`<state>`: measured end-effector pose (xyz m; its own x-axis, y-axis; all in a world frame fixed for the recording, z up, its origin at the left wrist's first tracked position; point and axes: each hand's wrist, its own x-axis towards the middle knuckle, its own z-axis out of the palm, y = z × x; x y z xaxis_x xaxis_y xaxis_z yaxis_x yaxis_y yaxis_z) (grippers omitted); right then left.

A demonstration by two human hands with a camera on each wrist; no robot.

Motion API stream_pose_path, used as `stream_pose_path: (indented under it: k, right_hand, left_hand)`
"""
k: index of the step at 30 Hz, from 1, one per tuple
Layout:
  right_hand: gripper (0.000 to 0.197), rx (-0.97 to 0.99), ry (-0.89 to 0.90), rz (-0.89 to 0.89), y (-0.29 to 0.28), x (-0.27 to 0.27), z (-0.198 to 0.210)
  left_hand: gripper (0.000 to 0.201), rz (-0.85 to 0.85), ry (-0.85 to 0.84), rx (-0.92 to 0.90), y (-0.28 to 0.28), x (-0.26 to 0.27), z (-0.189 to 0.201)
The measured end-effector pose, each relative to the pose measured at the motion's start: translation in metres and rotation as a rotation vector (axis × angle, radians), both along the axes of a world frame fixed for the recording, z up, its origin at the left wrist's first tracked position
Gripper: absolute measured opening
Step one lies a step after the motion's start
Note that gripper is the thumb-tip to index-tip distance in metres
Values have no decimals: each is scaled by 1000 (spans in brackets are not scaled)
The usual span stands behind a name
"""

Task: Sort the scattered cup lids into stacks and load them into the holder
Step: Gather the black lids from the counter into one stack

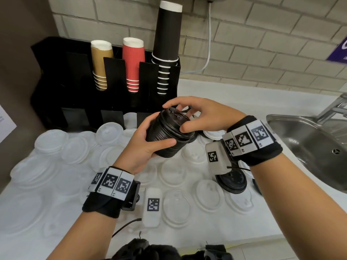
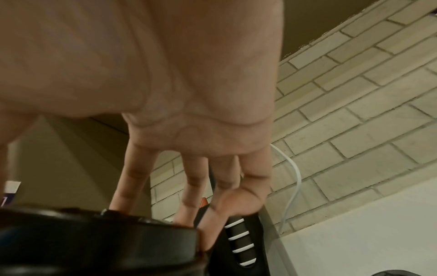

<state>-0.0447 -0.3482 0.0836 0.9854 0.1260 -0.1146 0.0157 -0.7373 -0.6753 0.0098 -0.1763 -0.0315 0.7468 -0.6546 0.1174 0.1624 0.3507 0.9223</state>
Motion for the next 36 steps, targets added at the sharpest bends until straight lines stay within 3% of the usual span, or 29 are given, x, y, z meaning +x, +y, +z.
stream_pose_path:
  k: [12, 15, 18, 21, 23, 28, 30, 36]
  right_hand:
    - [59, -28, -53, 40, -6, -1, -2]
    - [61, -1, -73, -46, -14, -4, -1]
    - [44, -152, -100, -171, -29, -12, -4]
    - [46, -594, 177, -98, -44, -25, -19]
    - [55, -737, 409, -45, -52, -36, -34]
    - [81, -740, 651, -49, -69, -53, -65]
    - [86, -759, 669, -50, -72, -56, -76]
    - [69, -716, 610, -76, -77, -61, -86]
  left_hand:
    - [74, -6, 41, -29, -7, -3, -3]
    - [73, -2, 60, -51, -8, -2, -5]
    - [70, 25, 93, -91, -6, 1, -7]
    - [68, 26, 120, -130, -4, 5, -7]
    - [68, 29, 127, -144, -4, 5, -6]
    - [63, 23, 110, -164, -6, 4, -5]
    - [63, 16, 104, -166, -9, 3, -4]
    - [68, -5, 95, -156, -14, 0, -4]
